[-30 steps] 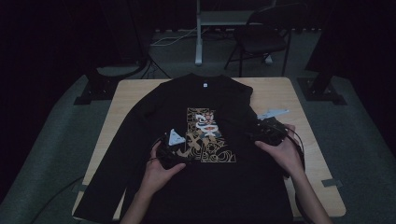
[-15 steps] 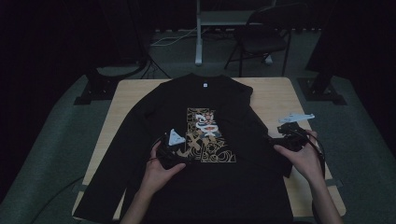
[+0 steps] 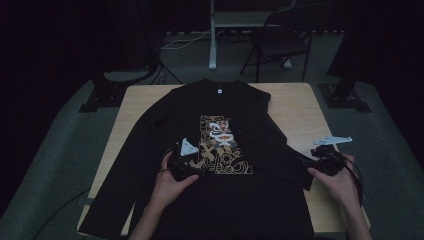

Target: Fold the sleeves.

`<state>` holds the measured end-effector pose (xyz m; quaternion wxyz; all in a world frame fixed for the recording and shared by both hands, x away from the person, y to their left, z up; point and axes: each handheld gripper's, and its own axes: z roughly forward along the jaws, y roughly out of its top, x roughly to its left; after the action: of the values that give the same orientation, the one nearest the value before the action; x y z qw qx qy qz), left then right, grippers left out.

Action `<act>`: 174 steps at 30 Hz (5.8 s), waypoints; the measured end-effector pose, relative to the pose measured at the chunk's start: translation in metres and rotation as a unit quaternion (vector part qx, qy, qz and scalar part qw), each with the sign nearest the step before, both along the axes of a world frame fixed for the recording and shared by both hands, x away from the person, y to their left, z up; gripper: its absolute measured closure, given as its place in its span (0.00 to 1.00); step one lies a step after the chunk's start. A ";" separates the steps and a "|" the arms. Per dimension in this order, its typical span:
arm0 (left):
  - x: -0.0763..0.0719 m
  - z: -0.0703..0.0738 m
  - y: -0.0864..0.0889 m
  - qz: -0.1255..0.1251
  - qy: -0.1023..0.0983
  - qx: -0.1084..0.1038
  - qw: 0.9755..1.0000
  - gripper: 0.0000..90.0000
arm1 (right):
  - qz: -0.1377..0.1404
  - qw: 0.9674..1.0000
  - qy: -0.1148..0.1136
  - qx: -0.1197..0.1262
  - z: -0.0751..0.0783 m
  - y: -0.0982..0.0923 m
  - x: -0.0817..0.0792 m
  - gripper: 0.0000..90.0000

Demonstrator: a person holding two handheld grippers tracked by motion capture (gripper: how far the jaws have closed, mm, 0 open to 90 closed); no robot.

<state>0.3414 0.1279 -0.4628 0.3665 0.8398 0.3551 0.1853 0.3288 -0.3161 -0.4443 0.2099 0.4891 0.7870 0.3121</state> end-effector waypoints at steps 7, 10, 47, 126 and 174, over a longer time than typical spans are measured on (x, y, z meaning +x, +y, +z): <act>0.000 0.000 0.000 0.000 0.000 0.000 1.000 0.13 | -0.016 1.000 0.005 0.008 -0.003 -0.013 -0.009 0.41; 0.000 0.000 0.000 0.000 0.000 0.000 1.000 0.13 | -0.021 1.000 0.010 0.008 -0.006 -0.017 -0.009 0.42; 0.000 0.000 0.000 0.000 0.000 0.000 1.000 0.13 | 0.008 1.000 -0.002 0.027 0.013 -0.006 -0.018 0.95; 0.019 0.019 0.086 0.095 -0.039 -0.001 0.995 0.13 | 0.327 0.945 -0.022 -0.028 0.061 0.292 -0.002 0.95; 0.028 0.005 0.100 0.133 -0.009 -0.031 0.991 0.13 | 0.432 0.900 -0.007 0.046 0.068 0.352 -0.014 0.41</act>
<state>0.3691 0.2281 -0.4576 0.3678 0.7717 0.4654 0.2291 0.3146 0.0361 -0.3760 0.0373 0.1075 0.9044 0.4113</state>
